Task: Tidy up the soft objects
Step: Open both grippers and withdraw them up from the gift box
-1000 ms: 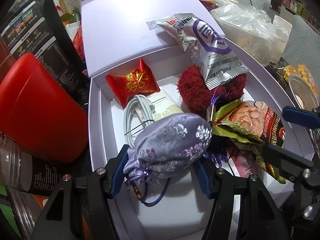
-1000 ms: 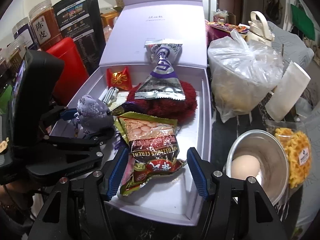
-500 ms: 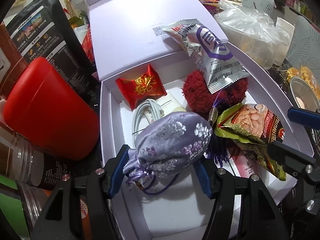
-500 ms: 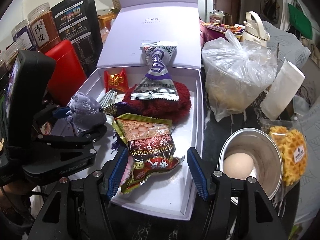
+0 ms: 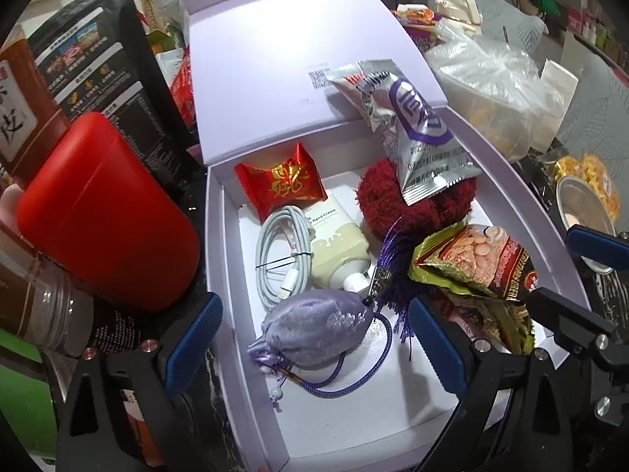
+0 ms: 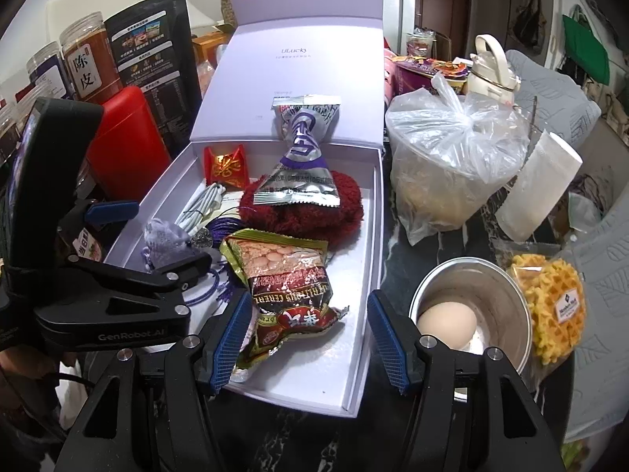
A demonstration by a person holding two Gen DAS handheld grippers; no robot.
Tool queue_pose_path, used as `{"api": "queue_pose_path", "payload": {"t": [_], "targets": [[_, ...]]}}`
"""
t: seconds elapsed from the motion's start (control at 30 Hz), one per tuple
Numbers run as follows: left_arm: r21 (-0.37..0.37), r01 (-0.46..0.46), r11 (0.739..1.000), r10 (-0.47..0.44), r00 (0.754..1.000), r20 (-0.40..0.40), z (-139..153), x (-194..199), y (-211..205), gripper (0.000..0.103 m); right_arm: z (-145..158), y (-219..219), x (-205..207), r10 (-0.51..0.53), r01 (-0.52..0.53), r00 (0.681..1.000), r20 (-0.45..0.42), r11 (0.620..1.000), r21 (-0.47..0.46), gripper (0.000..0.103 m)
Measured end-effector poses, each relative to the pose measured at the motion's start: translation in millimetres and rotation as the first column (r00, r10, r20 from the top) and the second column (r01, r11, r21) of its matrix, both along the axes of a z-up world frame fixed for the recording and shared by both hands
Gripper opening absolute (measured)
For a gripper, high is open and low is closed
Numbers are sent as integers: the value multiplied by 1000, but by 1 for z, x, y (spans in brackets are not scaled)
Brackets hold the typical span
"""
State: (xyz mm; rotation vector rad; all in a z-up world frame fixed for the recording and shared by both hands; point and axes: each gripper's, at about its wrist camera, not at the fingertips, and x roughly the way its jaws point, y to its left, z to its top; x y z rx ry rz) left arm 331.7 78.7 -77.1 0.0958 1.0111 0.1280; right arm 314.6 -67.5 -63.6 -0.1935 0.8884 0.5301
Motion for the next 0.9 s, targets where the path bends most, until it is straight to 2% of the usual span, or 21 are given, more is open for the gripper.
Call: {"api": "queue_pose_path", "payload": {"t": [0.23,0.53,0.9], "targets": [[-12,-11,1000,12,999,33,17,-11,3,97,11,3,-5,8,-8,1000,14,1000,2,61],[-13,-29,1000,30,995,97,50,-26,12,97,43,7,-14,10,-10,997,80,1000,3,61],[-32,-36,999,43,972,233,113,-42,14,97,97,-1,-25,-18,14,984,179,1000,22,61]]}}
